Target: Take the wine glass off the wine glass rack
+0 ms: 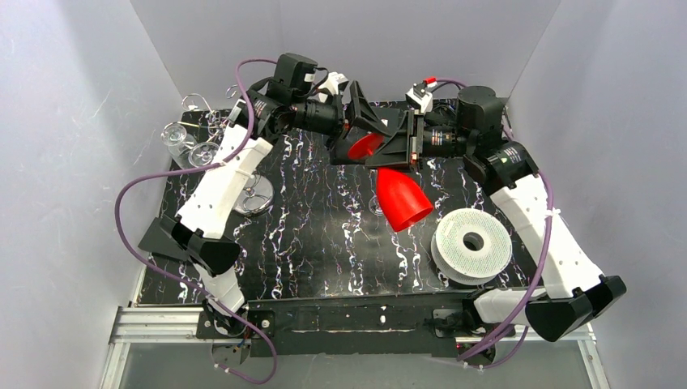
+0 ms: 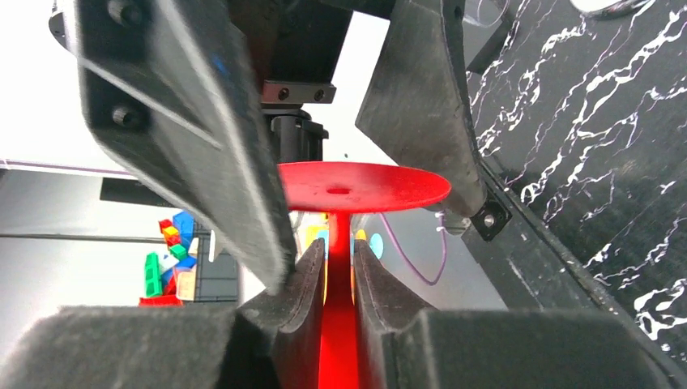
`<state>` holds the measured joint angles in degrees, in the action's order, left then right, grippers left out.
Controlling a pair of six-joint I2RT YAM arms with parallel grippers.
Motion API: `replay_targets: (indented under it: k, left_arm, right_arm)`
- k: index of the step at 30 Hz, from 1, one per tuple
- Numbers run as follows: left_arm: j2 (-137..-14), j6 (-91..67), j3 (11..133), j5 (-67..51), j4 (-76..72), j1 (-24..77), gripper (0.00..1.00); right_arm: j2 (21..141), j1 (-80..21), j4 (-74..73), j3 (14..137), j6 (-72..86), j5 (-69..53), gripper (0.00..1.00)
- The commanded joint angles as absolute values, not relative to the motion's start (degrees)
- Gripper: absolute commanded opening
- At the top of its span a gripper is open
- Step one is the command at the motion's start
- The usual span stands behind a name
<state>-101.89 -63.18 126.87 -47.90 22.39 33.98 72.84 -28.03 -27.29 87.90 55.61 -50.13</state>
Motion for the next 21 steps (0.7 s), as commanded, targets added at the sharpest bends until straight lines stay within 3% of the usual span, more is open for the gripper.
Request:
replay_targets:
  k: [1, 9, 21]
  left_arm:
    - [-99.73, -62.98, 129.72, -47.06, 22.48, 34.19, 0.96]
    - [-99.70, -58.85, 136.53, -38.24, 25.61, 33.82, 0.98]
    - [-87.70, -39.64, 131.25, -25.88, 26.92, 33.84, 0.98]
  right_arm:
    - [70.39, -28.66, -22.92, 86.95, 60.72, -50.92, 0.01]
    - [66.15, -28.57, -33.40, 83.44, 71.54, -35.82, 0.01]
    - [58.45, -25.71, -34.81, 74.59, 96.20, -21.44, 0.01]
